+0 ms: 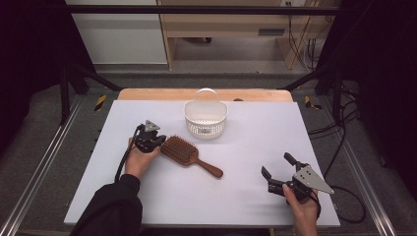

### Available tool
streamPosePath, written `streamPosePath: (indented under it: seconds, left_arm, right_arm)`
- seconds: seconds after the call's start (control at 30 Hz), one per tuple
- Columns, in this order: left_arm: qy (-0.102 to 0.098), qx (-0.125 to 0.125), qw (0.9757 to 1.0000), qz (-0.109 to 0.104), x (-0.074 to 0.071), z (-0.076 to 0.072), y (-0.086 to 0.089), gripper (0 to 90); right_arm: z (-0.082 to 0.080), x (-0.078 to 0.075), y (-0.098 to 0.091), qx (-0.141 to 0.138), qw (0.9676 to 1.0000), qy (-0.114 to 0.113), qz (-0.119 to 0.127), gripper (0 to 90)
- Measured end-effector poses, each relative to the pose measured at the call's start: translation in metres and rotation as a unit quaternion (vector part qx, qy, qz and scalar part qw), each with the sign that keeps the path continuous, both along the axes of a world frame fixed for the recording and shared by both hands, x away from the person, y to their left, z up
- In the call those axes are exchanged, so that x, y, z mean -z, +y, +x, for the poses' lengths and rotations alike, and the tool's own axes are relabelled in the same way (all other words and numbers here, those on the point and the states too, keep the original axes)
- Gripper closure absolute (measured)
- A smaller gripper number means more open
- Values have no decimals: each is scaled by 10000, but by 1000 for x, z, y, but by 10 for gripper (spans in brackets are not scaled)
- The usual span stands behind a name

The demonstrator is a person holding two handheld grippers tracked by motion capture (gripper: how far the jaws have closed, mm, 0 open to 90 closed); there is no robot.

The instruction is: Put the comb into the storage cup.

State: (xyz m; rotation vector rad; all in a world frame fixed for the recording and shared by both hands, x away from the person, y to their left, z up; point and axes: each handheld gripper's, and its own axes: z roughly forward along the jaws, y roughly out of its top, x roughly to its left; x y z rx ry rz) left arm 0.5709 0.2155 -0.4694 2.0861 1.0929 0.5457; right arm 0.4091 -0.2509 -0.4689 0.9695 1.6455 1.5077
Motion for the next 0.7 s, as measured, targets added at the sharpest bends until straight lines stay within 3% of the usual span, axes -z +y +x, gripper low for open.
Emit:
streamPosePath:
  seconds: [0.2, 0.33, 0.43, 0.7]
  left_arm:
    - [51, -13, 10000, 46, 4, 0, 1, 898]
    - [18, 13, 10000, -56, 5, -1, 3, 898]
    - [113, 51, 9997, -188, 5, -2, 2, 898]
    - [171, 322, 9991, -201, 6, -9, -21, 898]
  right_arm:
    - [0, 0, 0, -26, 10000, 19, 13, 59]
    - [0, 0, 1, -36, 10000, 27, 4, 59]
    - [0, 0, 1, -35, 10000, 37, 12, 60]
    - [0, 0, 1, -43, 10000, 59, 18, 60]
